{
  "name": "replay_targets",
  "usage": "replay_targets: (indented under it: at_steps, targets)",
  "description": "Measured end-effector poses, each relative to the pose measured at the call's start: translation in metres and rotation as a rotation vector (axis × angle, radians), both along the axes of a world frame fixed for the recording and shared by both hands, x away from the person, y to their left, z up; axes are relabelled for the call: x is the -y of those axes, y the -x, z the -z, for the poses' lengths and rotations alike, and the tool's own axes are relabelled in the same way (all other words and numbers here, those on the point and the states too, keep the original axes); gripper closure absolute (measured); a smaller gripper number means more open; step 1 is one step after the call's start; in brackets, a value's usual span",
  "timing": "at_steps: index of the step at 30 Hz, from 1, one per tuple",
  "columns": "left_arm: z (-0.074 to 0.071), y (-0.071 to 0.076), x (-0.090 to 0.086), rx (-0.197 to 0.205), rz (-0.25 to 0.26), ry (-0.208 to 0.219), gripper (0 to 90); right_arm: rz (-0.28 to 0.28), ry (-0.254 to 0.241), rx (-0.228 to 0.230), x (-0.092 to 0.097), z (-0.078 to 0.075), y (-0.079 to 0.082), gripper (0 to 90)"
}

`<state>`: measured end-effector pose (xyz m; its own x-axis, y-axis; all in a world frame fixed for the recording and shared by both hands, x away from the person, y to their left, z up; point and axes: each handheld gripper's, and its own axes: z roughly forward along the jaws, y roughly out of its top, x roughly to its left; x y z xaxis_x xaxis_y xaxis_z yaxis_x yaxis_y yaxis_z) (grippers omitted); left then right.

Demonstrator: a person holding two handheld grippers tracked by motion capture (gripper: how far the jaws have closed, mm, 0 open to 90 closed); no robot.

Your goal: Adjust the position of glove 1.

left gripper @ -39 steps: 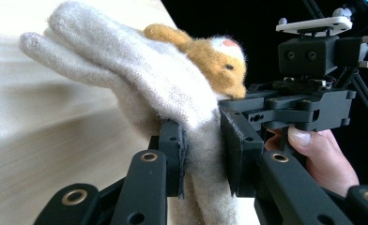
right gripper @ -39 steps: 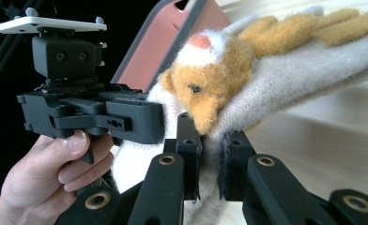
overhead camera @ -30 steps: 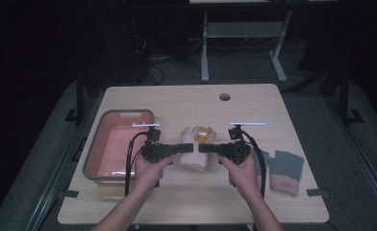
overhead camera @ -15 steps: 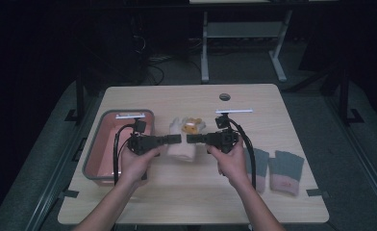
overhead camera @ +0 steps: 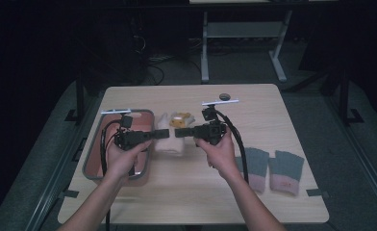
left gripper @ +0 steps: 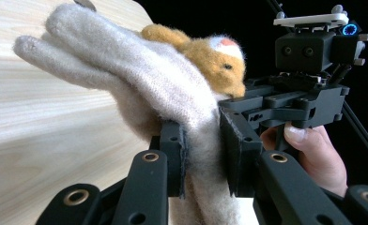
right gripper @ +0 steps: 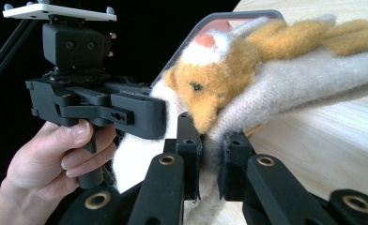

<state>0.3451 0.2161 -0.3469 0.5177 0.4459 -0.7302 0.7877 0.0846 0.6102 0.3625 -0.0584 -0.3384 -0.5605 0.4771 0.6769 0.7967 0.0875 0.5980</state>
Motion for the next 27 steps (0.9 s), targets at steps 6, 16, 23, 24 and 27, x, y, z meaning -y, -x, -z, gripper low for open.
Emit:
replay_targets:
  at_steps: [6,16,23,24,27]
  targets:
    - [-0.005,-0.001,-0.01,0.005,-0.006,-0.005,72.3,-0.019,-0.004,-0.006,-0.011,-0.005,-0.005,81.2]
    - [-0.007,-0.002,-0.029,-0.011,-0.019,0.004,72.7,-0.056,0.005,0.003,-0.03,-0.009,-0.012,81.2]
    - [-0.008,-0.002,-0.041,-0.02,-0.025,0.004,72.8,-0.078,0.008,0.009,-0.041,-0.011,-0.016,81.3]
    - [-0.008,-0.003,-0.042,-0.015,-0.024,-0.001,72.8,-0.081,0.01,0.008,-0.043,-0.011,-0.017,81.2]
    - [-0.008,-0.003,-0.045,-0.019,-0.027,-0.002,72.9,-0.093,0.013,0.007,-0.048,-0.01,-0.019,81.2]
